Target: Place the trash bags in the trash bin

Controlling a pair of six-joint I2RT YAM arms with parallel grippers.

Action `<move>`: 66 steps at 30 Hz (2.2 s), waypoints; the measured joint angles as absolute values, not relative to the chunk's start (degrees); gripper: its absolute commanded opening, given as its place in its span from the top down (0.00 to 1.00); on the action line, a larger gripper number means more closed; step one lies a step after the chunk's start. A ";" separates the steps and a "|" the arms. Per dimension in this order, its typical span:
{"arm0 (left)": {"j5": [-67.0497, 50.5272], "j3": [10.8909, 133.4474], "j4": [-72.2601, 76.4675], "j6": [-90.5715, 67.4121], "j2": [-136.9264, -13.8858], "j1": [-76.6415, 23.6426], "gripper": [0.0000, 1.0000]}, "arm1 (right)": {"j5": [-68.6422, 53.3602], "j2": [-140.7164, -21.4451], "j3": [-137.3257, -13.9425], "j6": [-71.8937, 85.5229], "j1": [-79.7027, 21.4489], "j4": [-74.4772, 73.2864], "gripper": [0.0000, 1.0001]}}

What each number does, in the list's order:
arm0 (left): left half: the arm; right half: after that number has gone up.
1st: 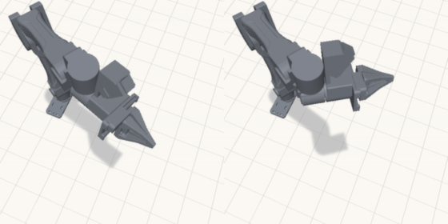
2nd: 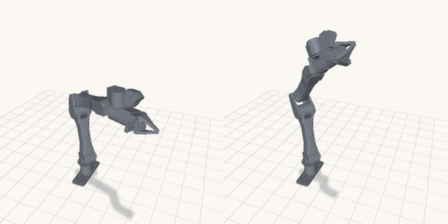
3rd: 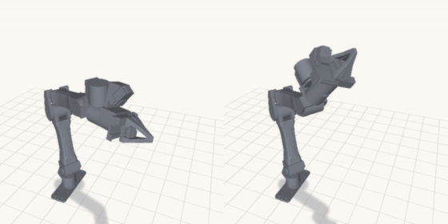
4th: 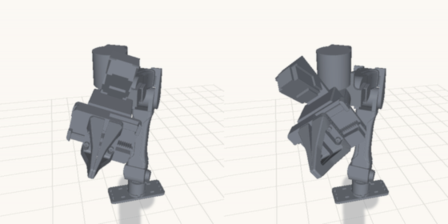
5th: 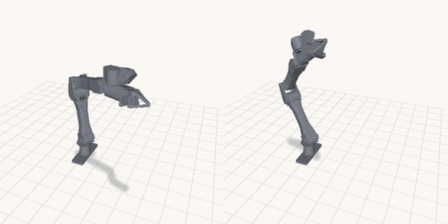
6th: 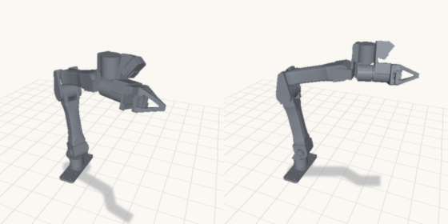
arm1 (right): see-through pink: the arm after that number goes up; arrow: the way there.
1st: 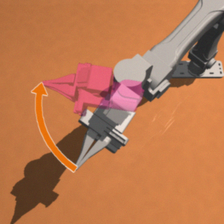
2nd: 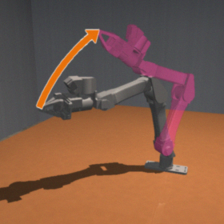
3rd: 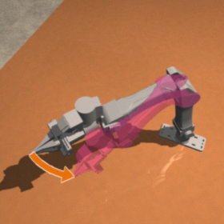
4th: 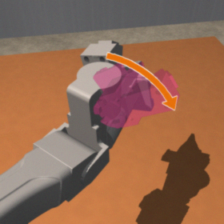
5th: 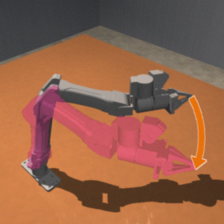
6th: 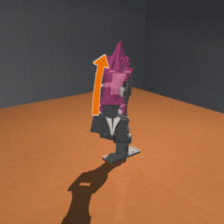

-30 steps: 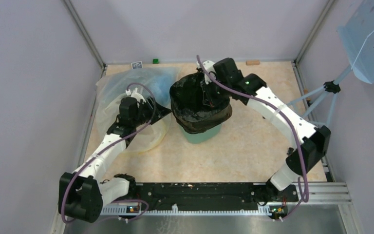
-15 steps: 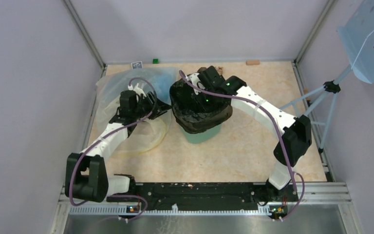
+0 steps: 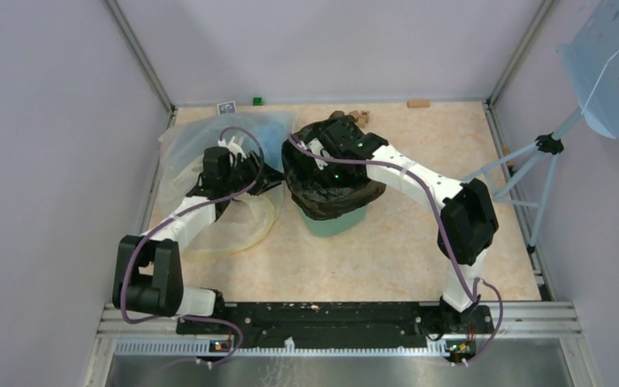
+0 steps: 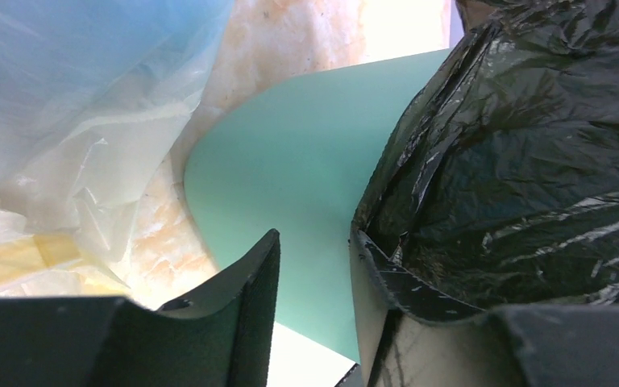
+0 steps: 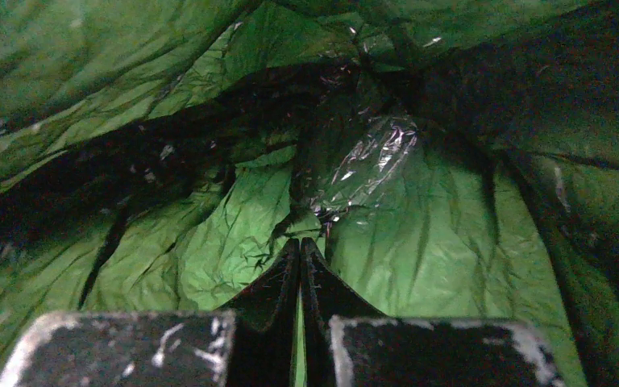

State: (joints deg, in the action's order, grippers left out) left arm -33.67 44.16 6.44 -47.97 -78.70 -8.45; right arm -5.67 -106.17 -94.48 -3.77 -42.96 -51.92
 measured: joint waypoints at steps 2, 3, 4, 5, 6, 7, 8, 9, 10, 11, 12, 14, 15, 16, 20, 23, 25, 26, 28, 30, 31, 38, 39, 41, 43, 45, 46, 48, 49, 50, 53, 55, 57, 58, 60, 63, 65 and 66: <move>-33.65 44.16 6.39 -47.70 -79.33 -8.45 0.60 | -5.67 -107.24 -94.48 -3.90 -42.96 -51.86 1.00; -33.63 44.16 6.24 -47.57 -79.48 -8.45 0.60 | -5.69 -107.61 -94.48 -3.88 -42.96 -51.86 1.00; -33.63 44.14 6.09 -47.37 -79.55 -8.45 0.60 | -5.69 -108.12 -94.48 -3.88 -42.96 -51.86 1.00; -33.63 44.14 5.98 -47.16 -79.57 -8.45 0.60 | -5.74 -108.53 -94.48 -3.86 -42.96 -51.83 1.00; -33.63 44.14 5.96 -46.94 -79.57 -8.45 0.60 | -5.76 -108.99 -94.48 -3.86 -42.96 -51.83 1.00; -33.63 44.14 5.96 -46.72 -79.57 -8.45 0.60 | -5.80 -109.32 -94.45 -3.86 -42.96 -51.81 1.00; -33.61 44.14 5.96 -46.50 -79.57 -8.45 0.60 | -5.85 -109.62 -94.37 -3.84 -42.96 -51.66 1.00; -33.58 44.10 5.89 -46.30 -79.57 -8.45 0.60 | -5.91 -109.82 -94.11 -3.81 -42.96 -51.48 1.00; -33.50 44.03 5.82 -46.17 -79.55 -8.45 0.60 | -5.89 -110.06 -94.04 -3.77 -42.96 -51.55 1.00; -33.32 43.90 5.63 -45.91 -79.50 -8.45 0.60 | -5.89 -110.32 -93.82 -3.60 -42.96 -51.27 1.00; -33.15 43.77 5.45 -45.74 -79.44 -8.45 0.60 | -5.91 -110.50 -93.38 -3.42 -42.96 -50.87 1.00; -32.60 43.44 4.69 -45.17 -79.07 -8.45 0.60 | -5.93 -110.93 -92.53 -3.11 -42.96 -50.26 1.00; -32.32 43.42 4.19 -44.93 -78.85 -8.45 0.60 | -5.96 -111.20 -92.18 -2.92 -42.96 -50.11 1.00; -32.08 43.42 3.77 -44.69 -78.59 -8.45 0.60 | -6.07 -111.55 -91.66 -2.74 -42.96 -49.84 1.00; -31.55 43.42 1.98 -43.31 -77.43 -8.45 0.59 | -6.15 -113.47 -90.24 -2.24 -42.96 -48.82 1.00; -30.65 43.70 0.51 -42.24 -76.75 -8.45 0.59 | -6.07 -114.08 -89.23 -1.85 -42.96 -48.27 1.00; -30.28 44.16 -0.49 -41.76 -76.36 -8.45 0.60 | -6.09 -114.08 -88.55 -1.69 -42.96 -47.68 1.00; -30.09 44.42 -1.04 -41.50 -76.03 -8.45 0.60 | -6.13 -114.08 -88.27 -1.50 -42.96 -47.44 1.00; -29.87 44.95 -1.96 -41.06 -75.35 -8.45 0.60 | -6.28 -114.10 -87.77 -1.34 -42.96 -46.89 1.00; -29.47 45.58 -2.76 -40.53 -74.48 -8.45 0.60 | -6.57 -114.56 -87.72 -1.26 -42.96 -46.33 1.00; -29.32 45.93 -3.29 -40.42 -74.02 -8.45 0.60 | -6.68 -114.89 -87.72 -1.23 -42.96 -46.00 1.00; -28.84 48.51 -5.67 -39.13 -71.70 -8.45 0.61 | -7.51 -117.89 -87.59 -0.95 -42.92 -44.99 1.00; -28.75 48.86 -6.07 -38.85 -71.35 -8.45 0.61 | -7.57 -117.89 -87.59 -0.97 -42.92 -44.84 1.00; -28.51 49.47 -6.90 -38.37 -70.63 -8.45 0.61 | -7.73 -117.93 -87.59 -0.91 -42.85 -44.82 1.00; -28.10 50.17 -7.73 -37.76 -69.95 -8.45 0.61 | -7.86 -117.93 -87.59 -0.89 -42.74 -44.73 1.00; -27.64 50.74 -8.21 -37.34 -69.38 -8.45 0.62 | -8.05 -117.95 -87.59 -0.86 -42.59 -44.64 1.00; -27.53 50.94 -8.25 -37.26 -69.08 -8.45 0.62 | -8.10 -117.95 -87.59 -0.86 -42.57 -44.60 1.00; -27.35 51.29 -8.34 -37.01 -68.55 -8.45 0.62 | -8.21 -117.93 -87.42 -0.84 -42.59 -44.31 1.00; -27.31 51.46 -8.36 -36.82 -68.34 -8.45 0.62 | -8.21 -117.84 -87.37 -0.82 -42.59 -44.16 1.00; -27.24 51.57 -8.40 -36.64 -68.14 -8.45 0.61 | -8.23 -117.80 -87.35 -0.80 -42.57 -44.07 1.00; -27.11 51.77 -8.67 -36.10 -67.66 -8.45 0.61 | -7.60 -117.03 -86.91 -0.82 -42.57 -43.70 1.00; -27.11 51.77 -8.80 -35.94 -67.51 -8.45 0.62 | -6.61 -116.36 -86.65 -0.82 -42.57 -43.72 1.00; -27.14 51.77 -9.08 -35.81 -67.42 -8.45 0.62 | -5.96 -115.50 -86.65 -0.82 -42.57 -43.83 1.00; -27.16 51.77 -9.23 -35.81 -67.37 -8.45 0.62 | -5.69 -114.98 -86.65 -0.82 -42.57 -43.86 1.00; -27.16 51.90 -9.54 -35.81 -67.33 -8.45 0.62 | -5.19 -113.51 -86.65 -0.82 -42.59 -43.86 1.00; -27.16 52.58 -10.28 -35.79 -67.33 -8.45 0.62 | -4.21 -111.77 -86.65 -0.84 -42.57 -43.86 1.00; -27.14 53.19 -10.70 -35.70 -67.22 -8.45 0.62 | -3.92 -111.46 -86.72 -0.82 -42.52 -43.83 1.00; -27.11 53.47 -10.85 -35.57 -67.07 -8.45 0.62 | -3.88 -111.46 -86.72 -0.82 -42.44 -43.79 1.00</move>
